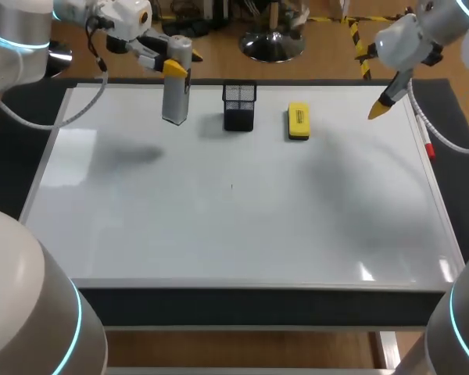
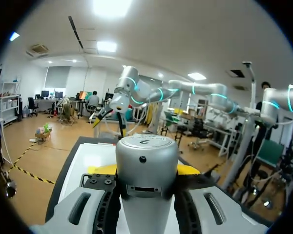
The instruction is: Pick up the inspection probe, press it on each red-marked spot on the whiteboard one by one, put down the probe, pick up the eraser, and wipe off all the red marks.
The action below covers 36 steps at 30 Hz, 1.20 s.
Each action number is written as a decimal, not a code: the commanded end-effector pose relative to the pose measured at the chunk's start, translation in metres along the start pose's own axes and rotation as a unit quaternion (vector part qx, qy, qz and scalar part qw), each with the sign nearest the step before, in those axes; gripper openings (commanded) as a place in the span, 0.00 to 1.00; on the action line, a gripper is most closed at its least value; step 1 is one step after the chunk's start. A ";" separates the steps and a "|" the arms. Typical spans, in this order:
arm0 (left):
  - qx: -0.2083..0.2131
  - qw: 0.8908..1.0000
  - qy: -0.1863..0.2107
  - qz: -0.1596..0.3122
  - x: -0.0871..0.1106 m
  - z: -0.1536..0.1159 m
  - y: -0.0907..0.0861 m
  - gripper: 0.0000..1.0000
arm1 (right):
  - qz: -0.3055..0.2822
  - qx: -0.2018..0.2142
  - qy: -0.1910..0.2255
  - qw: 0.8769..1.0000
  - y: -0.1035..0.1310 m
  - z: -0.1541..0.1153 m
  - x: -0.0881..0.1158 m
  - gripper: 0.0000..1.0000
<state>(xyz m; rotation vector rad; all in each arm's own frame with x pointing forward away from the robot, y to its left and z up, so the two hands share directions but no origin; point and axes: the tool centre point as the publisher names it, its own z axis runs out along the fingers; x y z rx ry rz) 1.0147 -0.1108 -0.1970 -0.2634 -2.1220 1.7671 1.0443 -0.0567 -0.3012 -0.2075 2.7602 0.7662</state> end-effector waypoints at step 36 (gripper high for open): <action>0.049 0.991 -0.114 0.058 -0.081 0.059 -0.068 0.00 | -0.001 0.002 0.001 1.000 0.000 0.000 0.000 1.00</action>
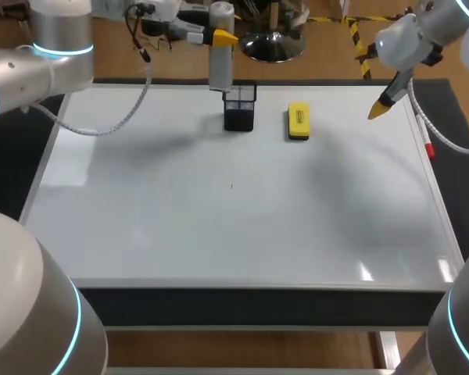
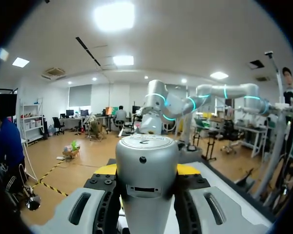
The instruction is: Pick up the inspection probe, press it on each red-marked spot on the whiteboard one by one, put down the probe, pick up the eraser, and wipe off all the red marks.
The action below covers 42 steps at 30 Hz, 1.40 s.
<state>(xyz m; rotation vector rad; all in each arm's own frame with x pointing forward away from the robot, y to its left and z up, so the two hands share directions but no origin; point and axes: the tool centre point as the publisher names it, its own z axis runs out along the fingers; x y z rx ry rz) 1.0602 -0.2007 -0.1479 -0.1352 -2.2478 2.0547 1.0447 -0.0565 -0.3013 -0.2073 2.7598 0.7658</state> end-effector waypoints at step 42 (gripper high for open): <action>0.031 0.999 -0.035 -0.006 -0.036 0.037 0.036 0.00 | -0.001 0.002 0.001 1.000 0.000 -0.001 0.000 1.00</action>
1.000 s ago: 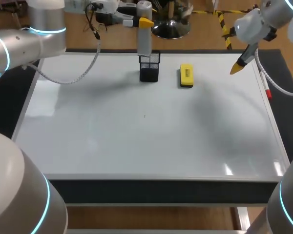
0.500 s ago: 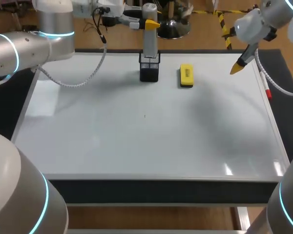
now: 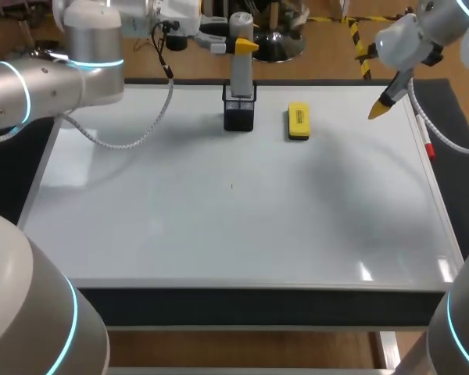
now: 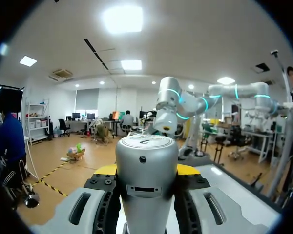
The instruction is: Pick up the inspection probe, press it on each red-marked spot on the whiteboard one by one, put down the probe, pick up the eraser, and wipe off all the red marks.
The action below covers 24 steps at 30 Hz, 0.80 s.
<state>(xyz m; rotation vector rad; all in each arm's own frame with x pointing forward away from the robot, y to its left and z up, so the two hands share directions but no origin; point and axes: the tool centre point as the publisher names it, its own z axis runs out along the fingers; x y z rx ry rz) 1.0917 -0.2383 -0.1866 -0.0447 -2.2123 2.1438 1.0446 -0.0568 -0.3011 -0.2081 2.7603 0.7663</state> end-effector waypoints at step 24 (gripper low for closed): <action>0.005 1.000 0.003 -0.012 -0.008 -0.002 0.034 0.00 | -0.001 0.002 0.001 1.000 0.000 0.000 0.000 1.00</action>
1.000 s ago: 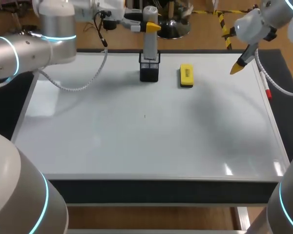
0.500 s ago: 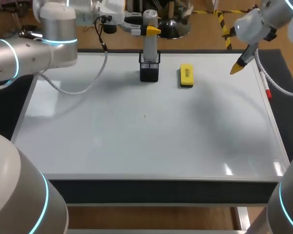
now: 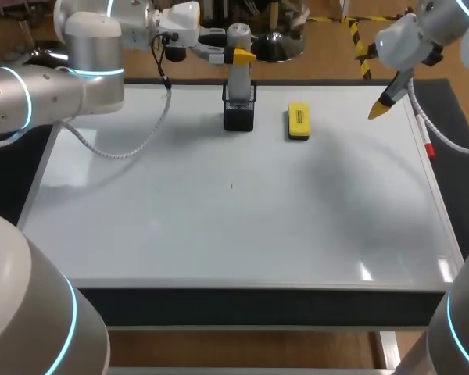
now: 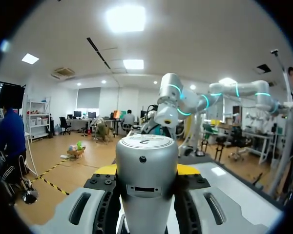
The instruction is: Pick up the inspection probe, press it on each red-marked spot on the whiteboard one by one, put down the probe, pick up the eraser, and wipe off all the red marks.
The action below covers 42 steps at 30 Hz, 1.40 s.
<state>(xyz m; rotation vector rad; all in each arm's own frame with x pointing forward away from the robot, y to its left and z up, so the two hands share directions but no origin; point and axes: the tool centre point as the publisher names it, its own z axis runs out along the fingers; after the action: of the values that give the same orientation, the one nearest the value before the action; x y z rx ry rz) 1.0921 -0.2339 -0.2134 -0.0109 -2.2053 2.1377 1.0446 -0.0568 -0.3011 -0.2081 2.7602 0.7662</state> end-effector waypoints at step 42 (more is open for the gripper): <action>0.001 1.000 0.007 -0.019 -0.010 0.003 0.056 0.00 | -0.001 0.002 0.001 1.000 0.000 0.000 0.000 1.00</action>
<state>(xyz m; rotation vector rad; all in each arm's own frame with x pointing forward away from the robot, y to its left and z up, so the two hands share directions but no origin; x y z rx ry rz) 1.0967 -0.2345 -0.2680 0.0229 -2.1870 2.1102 1.0446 -0.0568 -0.3012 -0.2081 2.7601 0.7662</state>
